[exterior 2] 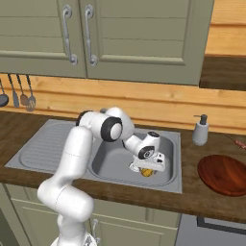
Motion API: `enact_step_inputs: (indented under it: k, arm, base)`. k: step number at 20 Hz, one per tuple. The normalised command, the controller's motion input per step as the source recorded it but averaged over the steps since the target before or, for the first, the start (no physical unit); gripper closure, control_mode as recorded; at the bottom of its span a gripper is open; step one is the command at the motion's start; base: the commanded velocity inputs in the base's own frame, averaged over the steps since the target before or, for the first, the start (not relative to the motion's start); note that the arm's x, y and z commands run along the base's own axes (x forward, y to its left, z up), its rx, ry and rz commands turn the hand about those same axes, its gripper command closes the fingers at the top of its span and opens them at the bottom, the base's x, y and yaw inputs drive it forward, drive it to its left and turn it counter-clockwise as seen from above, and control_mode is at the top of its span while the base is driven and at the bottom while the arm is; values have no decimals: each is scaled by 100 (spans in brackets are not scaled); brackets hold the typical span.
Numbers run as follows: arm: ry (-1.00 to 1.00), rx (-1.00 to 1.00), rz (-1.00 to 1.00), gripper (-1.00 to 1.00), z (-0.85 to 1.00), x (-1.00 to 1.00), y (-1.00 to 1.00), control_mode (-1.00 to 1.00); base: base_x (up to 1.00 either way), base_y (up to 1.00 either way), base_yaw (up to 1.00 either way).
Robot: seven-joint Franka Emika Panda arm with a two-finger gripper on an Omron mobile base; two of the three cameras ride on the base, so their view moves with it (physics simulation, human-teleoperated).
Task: Pick the squash from the sink and place it in the bowl. Then pick the bowl and place it in the microwave. Then close the microwave door and press the start button.
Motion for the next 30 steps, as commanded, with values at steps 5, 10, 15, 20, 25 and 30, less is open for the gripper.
enact_step_inputs:
  k: [5,10,15,20,25,30]
  arm:
    - [0,0,0,100,-29,-7,12,-100]
    - [-7,0,0,100,13,-64,1,-100]
    - [-29,0,0,100,89,-50,25,-100]
    - [-27,0,0,100,100,-22,20,-100]
    - [-4,0,-5,100,100,-20,0,-100]
    - [7,0,-20,100,95,-16,-8,-100]
  base:
    - [0,0,0]
    - [0,0,0]
    - [0,0,0]
    - [0,0,0]
    - [0,0,0]
    - [0,0,0]
